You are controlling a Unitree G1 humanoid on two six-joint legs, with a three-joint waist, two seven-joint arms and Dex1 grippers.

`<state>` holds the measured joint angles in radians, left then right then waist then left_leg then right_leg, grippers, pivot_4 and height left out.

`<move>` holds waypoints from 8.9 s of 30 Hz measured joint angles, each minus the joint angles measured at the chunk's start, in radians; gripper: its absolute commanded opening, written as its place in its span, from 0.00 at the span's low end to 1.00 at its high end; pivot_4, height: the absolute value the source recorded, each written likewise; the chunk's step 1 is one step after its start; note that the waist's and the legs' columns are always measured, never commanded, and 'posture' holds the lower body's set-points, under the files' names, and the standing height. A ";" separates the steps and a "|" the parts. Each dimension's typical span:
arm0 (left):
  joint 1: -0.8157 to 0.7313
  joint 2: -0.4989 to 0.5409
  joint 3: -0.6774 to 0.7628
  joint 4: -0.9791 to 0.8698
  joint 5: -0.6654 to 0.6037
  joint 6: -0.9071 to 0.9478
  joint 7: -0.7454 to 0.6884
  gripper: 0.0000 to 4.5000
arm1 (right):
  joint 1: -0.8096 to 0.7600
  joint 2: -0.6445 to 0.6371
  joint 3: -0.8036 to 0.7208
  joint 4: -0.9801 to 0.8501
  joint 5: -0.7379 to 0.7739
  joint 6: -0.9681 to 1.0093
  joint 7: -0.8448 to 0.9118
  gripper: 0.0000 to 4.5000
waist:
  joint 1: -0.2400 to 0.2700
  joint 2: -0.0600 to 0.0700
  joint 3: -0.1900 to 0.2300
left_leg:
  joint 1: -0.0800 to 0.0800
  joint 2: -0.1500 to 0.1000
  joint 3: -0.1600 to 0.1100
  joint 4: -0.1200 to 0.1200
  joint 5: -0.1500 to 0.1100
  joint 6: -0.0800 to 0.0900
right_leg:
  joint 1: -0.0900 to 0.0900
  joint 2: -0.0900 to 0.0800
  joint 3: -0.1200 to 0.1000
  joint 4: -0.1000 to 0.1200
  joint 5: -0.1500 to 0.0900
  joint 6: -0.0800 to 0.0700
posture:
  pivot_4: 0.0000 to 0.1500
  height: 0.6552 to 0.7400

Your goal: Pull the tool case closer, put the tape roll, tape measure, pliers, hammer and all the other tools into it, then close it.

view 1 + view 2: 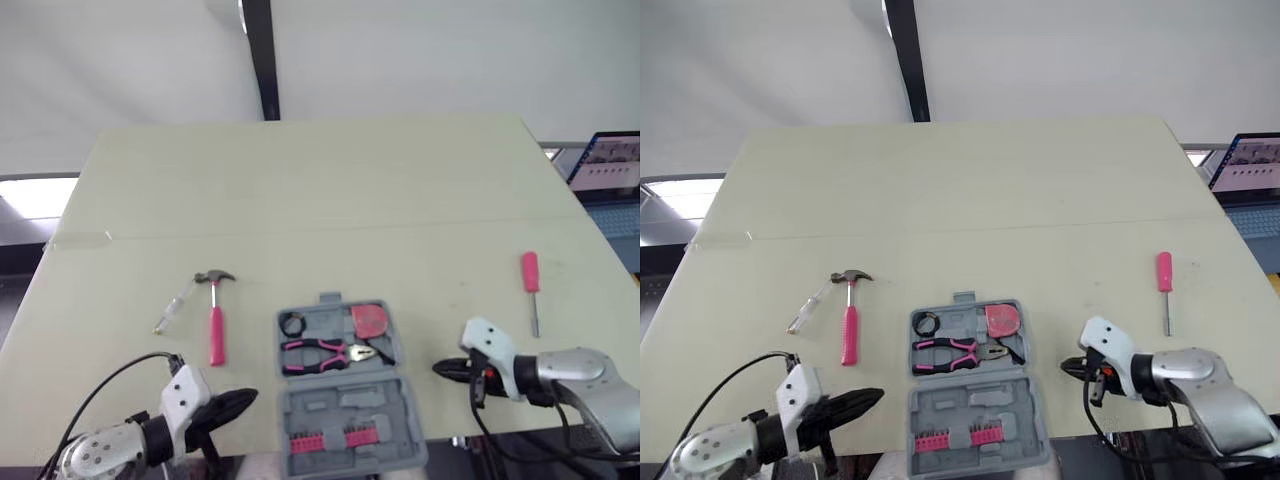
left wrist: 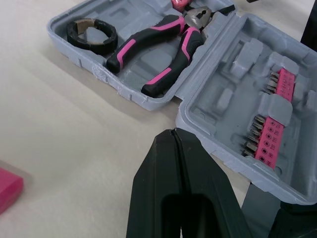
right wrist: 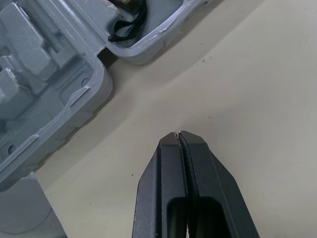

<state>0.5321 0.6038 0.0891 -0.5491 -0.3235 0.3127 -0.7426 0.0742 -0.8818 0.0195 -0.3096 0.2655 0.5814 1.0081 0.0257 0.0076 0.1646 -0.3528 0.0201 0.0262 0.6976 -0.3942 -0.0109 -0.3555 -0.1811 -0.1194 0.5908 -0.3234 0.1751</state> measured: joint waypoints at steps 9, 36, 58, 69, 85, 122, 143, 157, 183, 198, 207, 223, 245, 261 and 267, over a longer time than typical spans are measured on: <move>-0.139 -0.019 -0.118 0.197 0.131 -0.078 0.025 0.00 | -0.029 -0.001 0.049 -0.008 -0.009 0.035 -0.012 0.02 | -0.001 0.000 0.000 | 0.000 0.000 0.000 0.000 0.000 0.000 | 0.000 0.000 0.000 0.000 0.000 0.000 | 1.00 1.00; -0.272 -0.083 -0.264 0.214 0.212 -0.043 0.065 0.00 | -0.123 0.079 0.172 -0.047 0.008 0.169 -0.041 0.02 | 0.002 0.003 -0.003 | 0.000 -0.001 0.000 0.001 0.000 0.000 | 0.000 0.000 0.000 0.001 0.000 0.001 | 1.00 1.00; -0.430 -0.115 -0.264 0.161 0.209 0.222 0.105 0.00 | -0.219 0.124 0.181 0.026 -0.028 0.181 -0.095 0.02 | -0.002 0.003 -0.002 | 0.000 -0.001 0.000 0.001 0.000 0.000 | -0.001 0.000 0.000 0.001 0.000 0.001 | 1.00 1.00; -0.468 -0.122 -0.264 0.175 0.210 0.231 0.109 0.00 | -0.250 0.148 0.183 0.059 -0.059 0.165 -0.115 0.02 | -0.003 0.003 -0.002 | 0.000 -0.001 0.000 0.001 0.000 0.000 | -0.001 0.000 0.000 0.002 0.000 0.001 | 1.00 1.00; -0.463 -0.144 -0.272 0.213 0.225 0.183 0.145 0.00 | -0.274 0.167 0.182 0.081 -0.080 0.159 -0.142 0.02 | -0.003 0.003 -0.003 | 0.000 -0.001 0.000 0.001 0.000 0.000 | 0.000 0.000 0.000 0.002 0.000 0.001 | 1.00 1.00; -0.493 -0.158 -0.262 0.292 0.238 0.093 0.182 0.00 | -0.303 0.207 0.193 0.114 -0.129 0.116 -0.167 0.02 | -0.006 0.003 -0.003 | 0.000 0.000 0.000 0.001 0.000 -0.001 | -0.001 0.000 -0.001 0.002 0.000 0.001 | 1.00 1.00; -0.375 -0.070 -0.133 0.134 0.117 0.171 0.103 0.00 | -0.240 0.120 0.104 0.131 -0.058 0.092 -0.126 0.02 | 0.005 0.002 -0.002 | -0.002 -0.001 -0.002 0.002 0.000 -0.001 | 0.000 -0.001 -0.001 0.001 0.000 0.001 | 1.00 1.00; 0.083 -0.134 0.292 -0.141 -0.138 0.101 0.036 0.06 | 0.095 -0.037 -0.307 -0.004 0.161 0.134 0.015 0.06 | 0.003 0.000 0.000 | 0.000 0.000 0.000 0.001 0.000 0.000 | 0.001 -0.001 0.000 -0.001 0.001 0.001 | 1.00 1.00; 0.380 -0.183 0.342 -0.064 -0.107 -0.197 -0.055 0.98 | 0.197 -0.002 -0.349 0.133 0.166 -0.182 0.137 0.99 | -0.002 -0.001 0.002 | -0.001 0.000 0.001 0.000 -0.001 0.001 | 0.000 0.000 0.000 -0.002 0.000 -0.001 | 1.00 1.00; 0.236 -0.131 0.319 -0.174 -0.162 0.052 0.099 0.98 | 0.110 0.031 -0.436 0.024 0.385 -0.237 0.246 0.99 | 0.000 -0.001 0.003 | 0.001 0.000 0.000 0.001 -0.001 0.001 | 0.001 0.000 0.000 0.000 0.000 0.000 | 1.00 1.00; -0.023 0.098 0.492 0.067 -0.214 0.190 0.094 0.98 | 0.016 0.009 -0.348 0.076 0.380 -0.198 0.258 0.99 | 0.000 0.000 0.003 | 0.001 0.000 0.000 0.001 -0.001 0.000 | 0.001 0.000 0.000 0.000 0.000 0.000 | 1.00 1.00; -0.476 0.205 0.261 0.604 -0.021 0.103 0.025 0.98 | 0.069 -0.001 -0.386 -0.049 0.403 -0.102 0.164 0.99 | -0.001 -0.001 0.003 | 0.000 0.000 0.001 0.001 0.000 -0.001 | -0.001 0.000 -0.001 0.003 0.000 0.000 | 1.00 1.00; -0.644 0.156 0.129 0.765 0.075 0.094 0.052 0.59 | 0.129 0.001 -0.431 -0.134 0.443 -0.051 0.071 1.00 | -0.002 -0.001 0.003 | 0.000 0.000 0.001 0.001 0.000 -0.001 | -0.002 0.000 -0.001 0.004 0.001 0.000 | 1.00 1.00; -0.679 0.136 0.138 0.819 0.094 0.077 0.069 0.01 | 0.152 -0.001 -0.462 -0.147 0.462 -0.031 0.070 1.00 | -0.001 -0.001 0.002 | 0.001 0.000 0.001 0.001 0.000 -0.001 | -0.002 0.000 -0.001 0.005 0.001 0.001 | 1.00 1.00; -0.526 0.162 0.244 0.663 0.069 0.104 0.079 0.01 | 0.186 -0.030 -0.508 -0.149 0.473 -0.031 0.124 1.00 | -0.011 -0.004 0.004 | 0.001 0.001 0.002 0.000 0.000 -0.001 | -0.003 0.000 -0.002 0.005 0.001 0.001 | 1.00 1.00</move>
<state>0.0059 0.7654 0.3328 0.1140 -0.2544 0.4170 -0.6636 0.2598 -0.9114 -0.4889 -0.4582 0.7385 0.5506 1.1321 0.0152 0.0038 0.1682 -0.3522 0.0207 0.0282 0.6976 -0.3944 -0.0116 -0.3584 -0.1813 -0.1210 0.5955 -0.3229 0.1756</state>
